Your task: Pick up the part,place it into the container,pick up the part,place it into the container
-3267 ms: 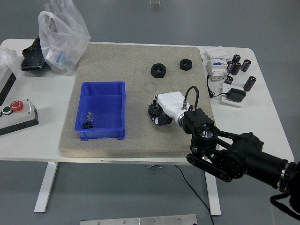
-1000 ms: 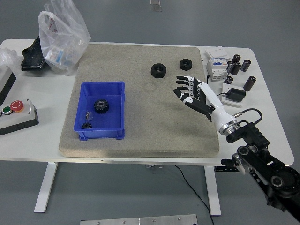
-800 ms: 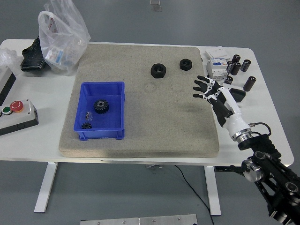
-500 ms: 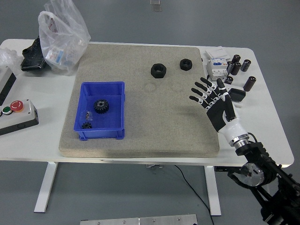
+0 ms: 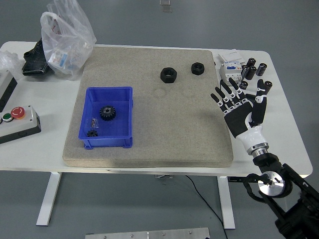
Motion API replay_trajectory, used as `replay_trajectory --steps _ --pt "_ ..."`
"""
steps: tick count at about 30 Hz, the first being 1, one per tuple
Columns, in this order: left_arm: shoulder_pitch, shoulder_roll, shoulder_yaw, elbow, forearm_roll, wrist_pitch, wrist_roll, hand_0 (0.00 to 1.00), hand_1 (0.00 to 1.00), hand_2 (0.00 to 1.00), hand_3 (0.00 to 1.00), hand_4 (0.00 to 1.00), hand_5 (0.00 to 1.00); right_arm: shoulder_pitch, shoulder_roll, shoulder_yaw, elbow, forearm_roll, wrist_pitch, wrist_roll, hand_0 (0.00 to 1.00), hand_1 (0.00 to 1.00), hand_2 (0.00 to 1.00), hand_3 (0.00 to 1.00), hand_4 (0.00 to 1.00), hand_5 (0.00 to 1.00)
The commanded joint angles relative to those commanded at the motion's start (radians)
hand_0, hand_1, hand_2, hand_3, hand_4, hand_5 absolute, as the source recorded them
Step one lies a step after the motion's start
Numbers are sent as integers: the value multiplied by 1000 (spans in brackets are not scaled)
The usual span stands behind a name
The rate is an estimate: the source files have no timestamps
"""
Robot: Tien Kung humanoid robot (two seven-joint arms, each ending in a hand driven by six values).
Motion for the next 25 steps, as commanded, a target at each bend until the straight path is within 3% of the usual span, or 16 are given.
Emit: replay_trajectory --steps 25 --pt "-16 19 6 0 11 -4 1 665 478 531 626 626 243 -6 -2 27 5 -63 -33 -15 813 792 770 749 965 998"
